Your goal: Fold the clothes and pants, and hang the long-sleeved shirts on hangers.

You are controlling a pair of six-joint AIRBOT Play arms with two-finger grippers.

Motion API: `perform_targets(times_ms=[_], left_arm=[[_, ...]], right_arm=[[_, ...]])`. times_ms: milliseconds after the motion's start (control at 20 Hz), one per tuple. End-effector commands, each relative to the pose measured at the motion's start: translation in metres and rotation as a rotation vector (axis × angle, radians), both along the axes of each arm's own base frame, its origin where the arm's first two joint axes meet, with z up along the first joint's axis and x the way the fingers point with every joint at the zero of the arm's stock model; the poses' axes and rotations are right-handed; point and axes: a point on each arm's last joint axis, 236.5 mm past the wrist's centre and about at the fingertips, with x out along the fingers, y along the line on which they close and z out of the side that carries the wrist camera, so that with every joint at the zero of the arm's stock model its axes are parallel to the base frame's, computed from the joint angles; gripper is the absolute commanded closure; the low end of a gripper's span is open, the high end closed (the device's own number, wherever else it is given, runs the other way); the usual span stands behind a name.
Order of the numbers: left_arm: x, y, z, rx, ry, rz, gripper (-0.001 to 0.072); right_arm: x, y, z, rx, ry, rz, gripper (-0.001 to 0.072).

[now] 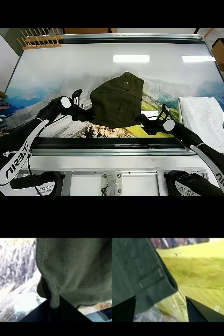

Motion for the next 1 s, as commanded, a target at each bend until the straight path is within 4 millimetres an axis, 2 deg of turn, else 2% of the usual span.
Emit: perform_targets(times_ms=[0,50,150,200,250,300,400,450,500,600,650,700,800,900,950], left_arm=[[0.000,0.001,0.000,0.005,-0.003,-0.002,0.0688],[0.000,0.001,0.000,0.005,-0.003,-0.003,0.0688],[0.000,0.001,0.000,0.005,-0.003,-0.002,0.0688],[0.000,0.001,0.000,0.005,-0.003,-0.003,0.0688],[0.000,0.001,0.000,0.004,-0.002,-0.002,0.0688],[0.000,0.001,0.000,0.004,-0.003,-0.002,0.0688],[0.001,0.001,0.003,0.003,-0.013,-0.003,0.0688],[0.006,0.002,0.014,0.001,-0.046,-0.003,0.0689],[0.015,0.001,0.034,-0.012,-0.091,-0.002,0.0688],[0.042,0.002,0.110,-0.061,-0.247,0.005,0.0689],[0.050,0.000,0.165,-0.092,-0.354,-0.001,0.0689],[0.052,-0.002,0.218,-0.117,-0.460,-0.016,0.0688],[0.035,-0.007,0.338,-0.178,-0.708,-0.053,0.0688],[-0.001,-0.009,0.442,-0.247,-0.952,-0.076,0.0688],[-0.024,-0.011,0.481,-0.287,-1.048,-0.085,0.0688]], right_arm=[[0.019,0.003,-0.004,-0.031,-0.093,-0.042,0.0065],[0.019,0.003,-0.005,-0.033,-0.089,-0.039,0.0070],[0.020,0.004,-0.007,-0.036,-0.085,-0.038,0.0292],[0.021,0.004,-0.007,-0.036,-0.086,-0.037,0.0359],[0.022,0.005,-0.006,-0.049,-0.102,-0.011,0.0492],[0.024,0.007,-0.002,-0.079,-0.132,0.057,0.0688],[0.031,0.013,0.011,-0.136,-0.208,0.201,0.0683],[0.037,0.016,0.026,-0.168,-0.259,0.289,0.0683],[0.045,0.016,0.046,-0.204,-0.313,0.368,0.0684],[0.065,0.008,0.112,-0.301,-0.439,0.503,0.0684],[0.072,0.002,0.153,-0.352,-0.503,0.544,0.0683],[0.076,-0.004,0.203,-0.407,-0.579,0.571,0.0684],[0.064,-0.008,0.306,-0.454,-0.740,0.582,0.0684],[0.033,-0.006,0.389,-0.436,-0.871,0.565,0.0684],[0.015,-0.007,0.420,-0.415,-0.918,0.544,0.0684]])
